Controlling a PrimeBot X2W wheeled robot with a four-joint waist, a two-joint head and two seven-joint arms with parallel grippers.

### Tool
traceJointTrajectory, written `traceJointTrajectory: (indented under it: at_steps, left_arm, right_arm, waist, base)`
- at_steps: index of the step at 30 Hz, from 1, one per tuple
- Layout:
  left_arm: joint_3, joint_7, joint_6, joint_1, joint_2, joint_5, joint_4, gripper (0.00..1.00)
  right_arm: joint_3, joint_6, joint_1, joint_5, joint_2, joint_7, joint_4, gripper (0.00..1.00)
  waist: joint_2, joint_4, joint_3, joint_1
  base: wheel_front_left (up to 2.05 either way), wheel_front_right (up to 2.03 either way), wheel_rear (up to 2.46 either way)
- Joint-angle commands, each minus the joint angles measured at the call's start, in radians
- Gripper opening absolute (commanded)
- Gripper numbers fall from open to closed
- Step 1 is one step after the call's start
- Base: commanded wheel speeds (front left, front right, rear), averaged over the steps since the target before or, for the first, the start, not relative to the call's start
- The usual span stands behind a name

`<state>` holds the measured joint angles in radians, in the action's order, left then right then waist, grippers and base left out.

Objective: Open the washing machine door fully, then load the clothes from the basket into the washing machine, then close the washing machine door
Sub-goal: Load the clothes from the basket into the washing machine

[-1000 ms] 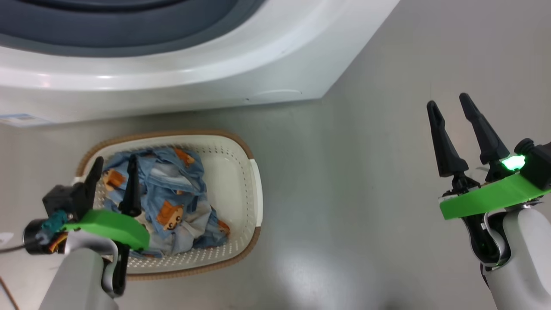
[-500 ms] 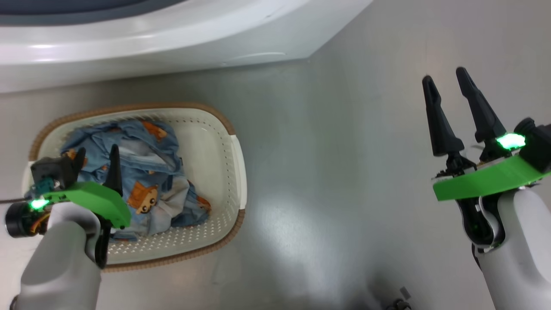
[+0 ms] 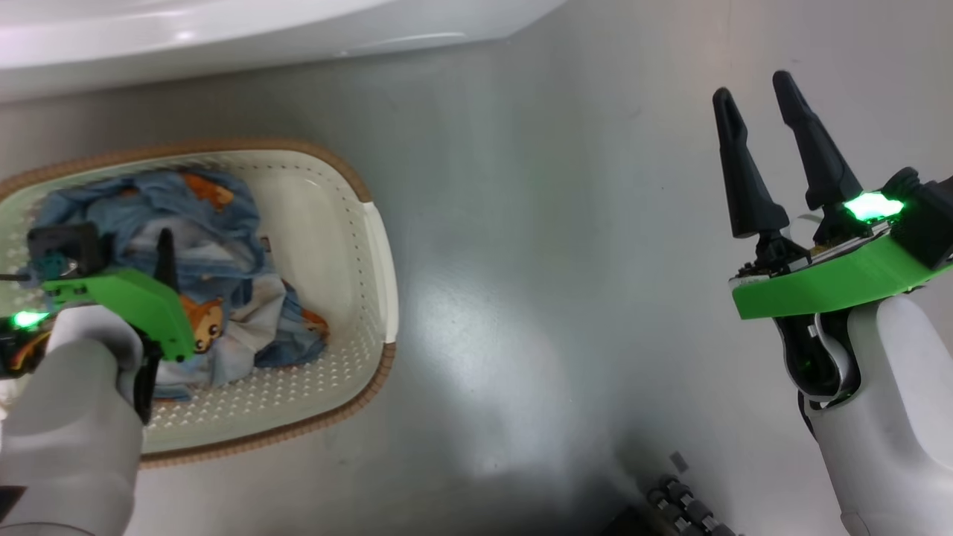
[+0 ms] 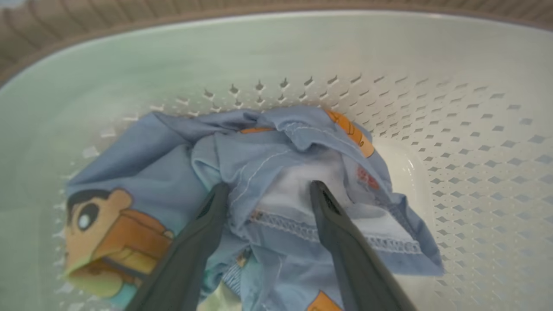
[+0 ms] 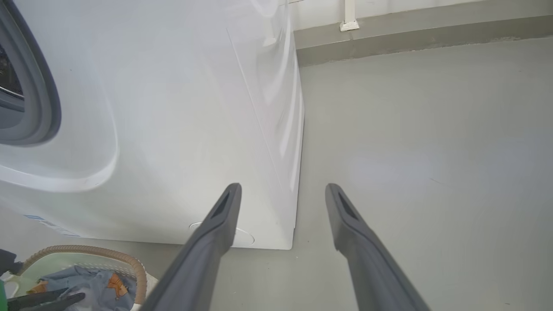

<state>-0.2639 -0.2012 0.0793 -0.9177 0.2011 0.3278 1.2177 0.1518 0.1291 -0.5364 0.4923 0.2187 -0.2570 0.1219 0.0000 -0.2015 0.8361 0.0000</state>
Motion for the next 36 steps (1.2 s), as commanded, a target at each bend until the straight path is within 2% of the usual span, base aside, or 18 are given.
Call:
traceJointTrajectory:
  at_steps: [1,10,15,17,19,36]
  left_arm:
    - [0.012,0.021,-0.017,0.005,0.049,-0.008,0.020,1.00]
    - [-0.011,0.118,-0.014,-0.011,0.052,-0.010,0.057,1.00]
    - [-0.030,0.197,-0.030,-0.018,0.059,-0.018,0.066,1.00]
    - [-0.031,0.222,-0.035,-0.019,0.063,-0.015,0.068,0.45]
    - [-0.035,0.234,-0.038,-0.018,0.066,-0.015,0.069,0.00]
    - [-0.047,0.158,0.000,0.006,0.039,0.018,0.071,0.00]
  right_arm:
    - [0.014,0.002,0.023,0.004,-0.003,-0.005,-0.022,1.00]
    - [0.008,0.002,0.024,0.004,-0.019,-0.005,-0.027,1.00]
    - [0.008,0.002,0.025,0.002,-0.024,-0.005,-0.031,1.00]
    - [0.007,0.002,0.024,0.002,-0.025,-0.005,-0.032,1.00]
    - [0.005,0.002,0.024,0.003,-0.025,-0.005,-0.032,1.00]
    - [-0.007,0.002,0.024,-0.004,-0.019,-0.005,-0.010,1.00]
  waist:
    - [0.0000,-0.030,0.031,0.0000]
    - [0.0000,-0.057,0.059,0.0000]
    - [0.0000,-0.066,0.072,0.0000]
    - [0.0000,-0.069,0.076,0.0000]
    - [0.0000,-0.071,0.079,0.0000]
    - [0.0000,-0.034,0.007,0.0000]
  base:
    - [0.00,0.00,0.00]
    - [0.00,0.00,0.00]
    - [0.00,0.00,0.00]
    - [0.00,0.00,0.00]
    - [0.00,0.00,0.00]
    - [0.00,0.00,0.00]
